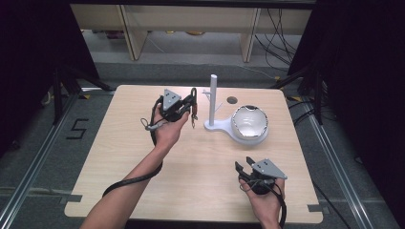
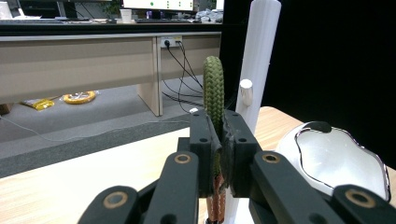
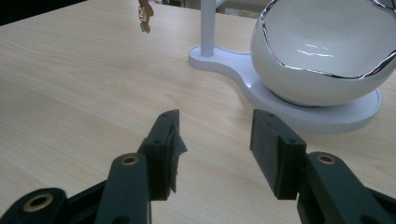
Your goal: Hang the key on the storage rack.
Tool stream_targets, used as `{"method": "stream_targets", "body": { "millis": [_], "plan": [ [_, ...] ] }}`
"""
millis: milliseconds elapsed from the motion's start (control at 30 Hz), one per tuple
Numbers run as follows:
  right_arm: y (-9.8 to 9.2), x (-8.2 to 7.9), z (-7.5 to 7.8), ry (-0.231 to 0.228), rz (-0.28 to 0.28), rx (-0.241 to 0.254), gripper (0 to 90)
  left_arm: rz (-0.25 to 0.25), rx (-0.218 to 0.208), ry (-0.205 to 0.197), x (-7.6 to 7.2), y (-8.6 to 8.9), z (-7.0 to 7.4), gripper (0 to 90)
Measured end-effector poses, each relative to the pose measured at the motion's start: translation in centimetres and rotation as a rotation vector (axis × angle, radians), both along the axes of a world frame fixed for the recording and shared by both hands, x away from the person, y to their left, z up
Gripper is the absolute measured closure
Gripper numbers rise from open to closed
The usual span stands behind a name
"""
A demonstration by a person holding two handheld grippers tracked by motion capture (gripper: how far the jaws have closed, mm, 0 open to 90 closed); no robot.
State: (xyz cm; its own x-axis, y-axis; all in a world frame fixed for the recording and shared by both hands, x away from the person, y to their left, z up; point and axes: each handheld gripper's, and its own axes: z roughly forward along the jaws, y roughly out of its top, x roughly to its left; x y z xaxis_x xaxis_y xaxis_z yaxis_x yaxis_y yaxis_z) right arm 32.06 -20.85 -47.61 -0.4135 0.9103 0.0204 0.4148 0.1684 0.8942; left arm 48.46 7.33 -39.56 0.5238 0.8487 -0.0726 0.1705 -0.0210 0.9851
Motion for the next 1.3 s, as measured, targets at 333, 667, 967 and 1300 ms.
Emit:
{"method": "stream_targets", "body": {
  "millis": [333,667,967,1300],
  "plan": [
    [0.2,0.0,-0.2,-0.009,0.009,0.0,53.4,-0.01,0.012,-0.011,-0.1,-1.0,0.1,83.2],
    [0.3,-0.2,-0.2,0.009,-0.005,0.007,53.7,-0.009,0.017,-0.016,-0.1,-1.7,0.2,83.2],
    [0.1,-0.1,-0.2,-0.021,0.0,-0.002,54.3,-0.01,0.005,-0.011,0.0,-2.2,0.2,83.1],
    [0.4,-0.4,-0.3,0.006,-0.012,0.02,54.2,-0.008,0.033,-0.011,0.0,-2.5,0.2,83.0]
  ]
}}
